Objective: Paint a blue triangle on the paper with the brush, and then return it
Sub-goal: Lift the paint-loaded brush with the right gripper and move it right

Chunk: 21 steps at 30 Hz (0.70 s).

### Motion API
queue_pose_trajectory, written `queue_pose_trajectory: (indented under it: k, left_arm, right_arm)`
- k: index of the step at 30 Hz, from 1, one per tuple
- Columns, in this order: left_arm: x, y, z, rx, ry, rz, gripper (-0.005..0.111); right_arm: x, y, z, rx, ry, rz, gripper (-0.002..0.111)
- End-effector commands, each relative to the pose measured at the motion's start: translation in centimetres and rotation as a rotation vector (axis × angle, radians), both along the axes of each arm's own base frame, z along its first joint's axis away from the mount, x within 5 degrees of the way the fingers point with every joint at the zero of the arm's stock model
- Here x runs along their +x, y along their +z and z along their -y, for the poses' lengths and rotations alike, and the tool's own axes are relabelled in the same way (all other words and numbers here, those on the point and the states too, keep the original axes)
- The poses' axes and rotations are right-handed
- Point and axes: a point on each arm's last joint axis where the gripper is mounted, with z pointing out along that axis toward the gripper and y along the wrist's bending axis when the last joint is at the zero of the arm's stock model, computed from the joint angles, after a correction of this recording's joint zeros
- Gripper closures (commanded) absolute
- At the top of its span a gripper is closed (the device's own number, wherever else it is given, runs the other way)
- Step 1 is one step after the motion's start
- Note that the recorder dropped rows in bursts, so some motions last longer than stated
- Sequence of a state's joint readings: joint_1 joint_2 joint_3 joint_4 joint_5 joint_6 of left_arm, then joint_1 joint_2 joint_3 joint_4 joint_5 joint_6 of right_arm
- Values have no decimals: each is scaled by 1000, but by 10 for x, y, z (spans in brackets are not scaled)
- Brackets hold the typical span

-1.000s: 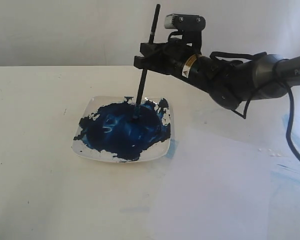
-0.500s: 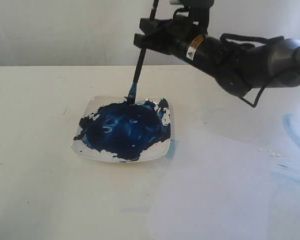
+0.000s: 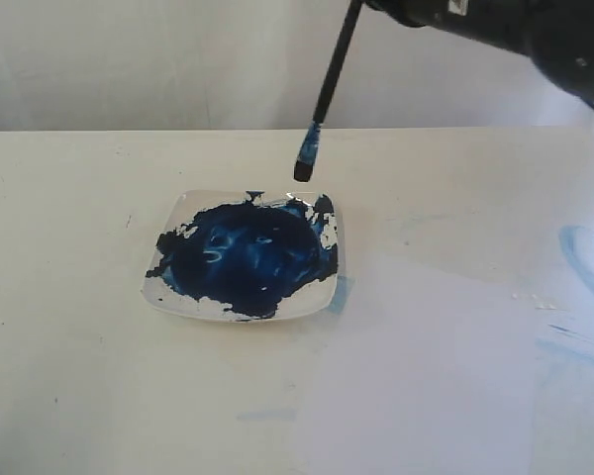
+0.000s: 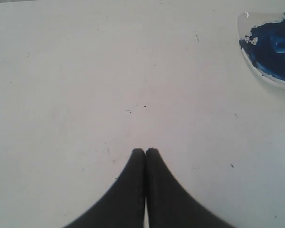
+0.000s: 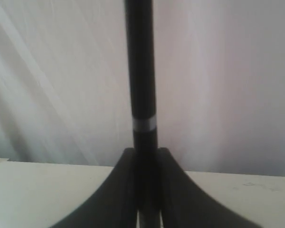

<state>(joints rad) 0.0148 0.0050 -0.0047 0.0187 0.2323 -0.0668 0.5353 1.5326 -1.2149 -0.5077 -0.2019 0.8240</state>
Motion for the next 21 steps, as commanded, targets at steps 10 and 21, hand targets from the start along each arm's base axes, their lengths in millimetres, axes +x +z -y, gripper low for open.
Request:
queue_pose_trajectory:
  k: [10,21]
  left_arm:
    - [0,-1,0,17,-12,1,107]
    - [2,5,0,18,-8,71,107]
  right_arm:
    - [-105,-10,110,-19,-185,40,108]
    - [-174,-74,136,-20,-189,-22,108]
